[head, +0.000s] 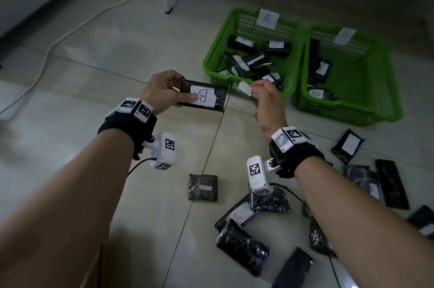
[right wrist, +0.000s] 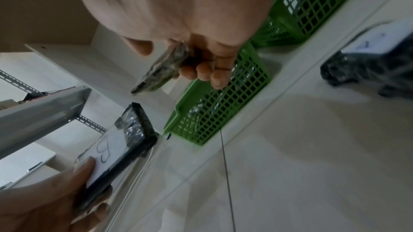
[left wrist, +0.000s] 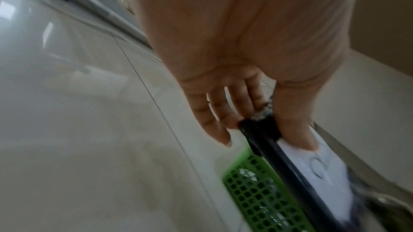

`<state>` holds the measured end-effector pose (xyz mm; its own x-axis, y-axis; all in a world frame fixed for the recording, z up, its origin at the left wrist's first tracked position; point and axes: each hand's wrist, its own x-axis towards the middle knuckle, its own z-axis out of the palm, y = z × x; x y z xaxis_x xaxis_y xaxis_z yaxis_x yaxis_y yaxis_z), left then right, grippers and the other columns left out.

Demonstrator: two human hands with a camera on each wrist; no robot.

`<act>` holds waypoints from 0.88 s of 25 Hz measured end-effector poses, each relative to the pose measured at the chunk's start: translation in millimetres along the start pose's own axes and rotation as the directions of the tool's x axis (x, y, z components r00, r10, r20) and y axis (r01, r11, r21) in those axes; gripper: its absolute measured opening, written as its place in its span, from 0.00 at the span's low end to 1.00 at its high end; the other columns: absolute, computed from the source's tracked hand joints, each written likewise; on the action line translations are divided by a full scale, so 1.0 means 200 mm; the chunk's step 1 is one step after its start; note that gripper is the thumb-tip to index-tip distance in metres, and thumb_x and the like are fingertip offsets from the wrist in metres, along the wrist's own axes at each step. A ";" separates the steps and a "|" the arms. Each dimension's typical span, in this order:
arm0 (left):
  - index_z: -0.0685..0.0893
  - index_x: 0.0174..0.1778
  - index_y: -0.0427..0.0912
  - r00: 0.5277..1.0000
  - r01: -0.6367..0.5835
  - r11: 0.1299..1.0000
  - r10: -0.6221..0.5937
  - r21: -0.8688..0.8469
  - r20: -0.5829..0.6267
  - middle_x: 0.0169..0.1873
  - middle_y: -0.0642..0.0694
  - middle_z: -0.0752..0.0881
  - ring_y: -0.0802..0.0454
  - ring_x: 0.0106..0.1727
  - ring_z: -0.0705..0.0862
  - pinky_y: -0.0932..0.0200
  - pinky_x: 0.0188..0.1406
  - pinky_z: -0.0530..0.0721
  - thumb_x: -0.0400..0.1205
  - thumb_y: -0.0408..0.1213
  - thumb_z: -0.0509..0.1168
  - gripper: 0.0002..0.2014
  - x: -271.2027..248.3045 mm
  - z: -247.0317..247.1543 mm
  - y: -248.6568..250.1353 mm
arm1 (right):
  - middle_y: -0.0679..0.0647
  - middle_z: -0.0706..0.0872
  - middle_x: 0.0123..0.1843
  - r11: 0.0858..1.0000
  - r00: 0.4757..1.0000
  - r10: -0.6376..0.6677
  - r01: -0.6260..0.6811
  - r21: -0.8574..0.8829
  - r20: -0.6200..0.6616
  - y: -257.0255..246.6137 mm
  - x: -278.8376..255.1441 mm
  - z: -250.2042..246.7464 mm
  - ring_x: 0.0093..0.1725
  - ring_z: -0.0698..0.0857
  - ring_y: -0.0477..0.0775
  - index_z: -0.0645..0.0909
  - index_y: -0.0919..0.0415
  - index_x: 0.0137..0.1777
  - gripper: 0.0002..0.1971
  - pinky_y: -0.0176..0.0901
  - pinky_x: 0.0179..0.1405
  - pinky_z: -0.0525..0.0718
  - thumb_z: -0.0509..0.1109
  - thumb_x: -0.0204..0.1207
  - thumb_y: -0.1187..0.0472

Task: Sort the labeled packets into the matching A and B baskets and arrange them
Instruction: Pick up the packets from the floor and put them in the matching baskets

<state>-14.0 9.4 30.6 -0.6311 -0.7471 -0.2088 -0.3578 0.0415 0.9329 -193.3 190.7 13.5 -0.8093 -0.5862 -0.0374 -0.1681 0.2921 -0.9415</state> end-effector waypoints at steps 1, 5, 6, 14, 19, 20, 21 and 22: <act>0.81 0.49 0.42 0.996 -0.029 0.998 0.023 -0.063 -0.090 0.45 0.39 0.89 0.43 0.39 0.88 0.48 0.40 0.90 0.68 0.31 0.83 0.20 0.04 0.05 0.02 | 0.44 0.79 0.34 1.000 0.999 -0.023 0.023 -0.003 -0.042 -0.02 0.03 -0.03 0.32 0.75 0.50 0.81 0.57 0.52 0.12 0.43 0.32 0.69 0.63 0.75 0.51; 0.78 0.63 0.49 0.963 -0.158 0.968 0.106 -0.197 -0.249 0.48 0.42 0.89 0.47 0.37 0.89 0.53 0.30 0.88 0.78 0.36 0.73 0.19 0.22 0.25 0.18 | 0.52 0.83 0.43 0.958 0.973 -0.181 0.143 -0.247 -0.142 -0.07 0.25 -0.13 0.35 0.81 0.52 0.72 0.59 0.65 0.13 0.45 0.31 0.75 0.65 0.83 0.58; 0.80 0.62 0.47 0.956 -0.178 0.960 0.116 -0.218 -0.271 0.47 0.42 0.89 0.45 0.36 0.90 0.53 0.29 0.88 0.79 0.36 0.72 0.17 0.26 0.30 0.22 | 0.56 0.84 0.48 0.929 0.973 -0.191 0.137 -0.345 -0.129 -0.07 0.31 -0.15 0.41 0.84 0.57 0.72 0.60 0.66 0.14 0.48 0.35 0.79 0.65 0.84 0.57; 0.84 0.54 0.57 0.899 -0.096 0.931 -0.070 -0.351 -0.432 0.45 0.49 0.91 0.45 0.44 0.91 0.41 0.47 0.91 0.70 0.43 0.66 0.16 0.46 0.63 0.23 | 0.59 0.88 0.55 0.355 0.999 -0.038 0.044 -0.934 0.032 -0.02 0.74 -0.10 0.72 0.74 0.64 0.81 0.58 0.54 0.10 0.62 0.73 0.67 0.71 0.74 0.58; 0.83 0.66 0.50 0.911 -0.145 0.958 0.032 -0.248 -0.412 0.53 0.47 0.89 0.47 0.51 0.89 0.47 0.54 0.89 0.79 0.36 0.68 0.18 0.47 0.83 0.34 | 0.52 0.85 0.42 0.387 0.999 -0.014 0.040 -0.921 0.038 0.01 0.77 -0.16 0.69 0.76 0.61 0.81 0.56 0.33 0.13 0.63 0.75 0.65 0.70 0.78 0.52; 0.83 0.68 0.49 0.915 -0.158 0.968 0.068 -0.197 -0.397 0.55 0.47 0.89 0.49 0.52 0.89 0.49 0.57 0.88 0.80 0.36 0.68 0.18 0.49 0.87 0.37 | 0.54 0.87 0.46 0.452 0.997 -0.067 0.052 -0.891 0.025 0.01 0.77 -0.22 0.66 0.77 0.61 0.85 0.57 0.38 0.12 0.61 0.72 0.69 0.68 0.78 0.52; 0.83 0.69 0.47 0.921 -0.178 0.974 0.115 -0.140 -0.373 0.56 0.47 0.89 0.50 0.54 0.88 0.51 0.59 0.86 0.81 0.35 0.68 0.19 0.50 0.90 0.40 | 0.55 0.88 0.50 0.518 0.989 -0.145 0.072 -0.852 -0.004 0.02 0.77 -0.29 0.63 0.78 0.62 0.87 0.57 0.42 0.11 0.57 0.66 0.74 0.67 0.78 0.53; 0.83 0.69 0.47 0.929 -0.195 0.977 0.157 -0.084 -0.335 0.57 0.47 0.89 0.50 0.56 0.87 0.52 0.61 0.85 0.81 0.35 0.68 0.19 0.52 0.95 0.42 | 0.56 0.88 0.50 0.574 0.976 -0.210 0.074 -0.816 -0.059 0.02 0.75 -0.39 0.59 0.79 0.62 0.89 0.57 0.45 0.10 0.55 0.60 0.78 0.67 0.77 0.55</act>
<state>-241.5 61.6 32.2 -0.4115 -0.9100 0.0505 -0.1687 0.1305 0.9770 -358.9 162.6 29.8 -0.7878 -0.5887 0.1811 -0.6155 0.7406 -0.2697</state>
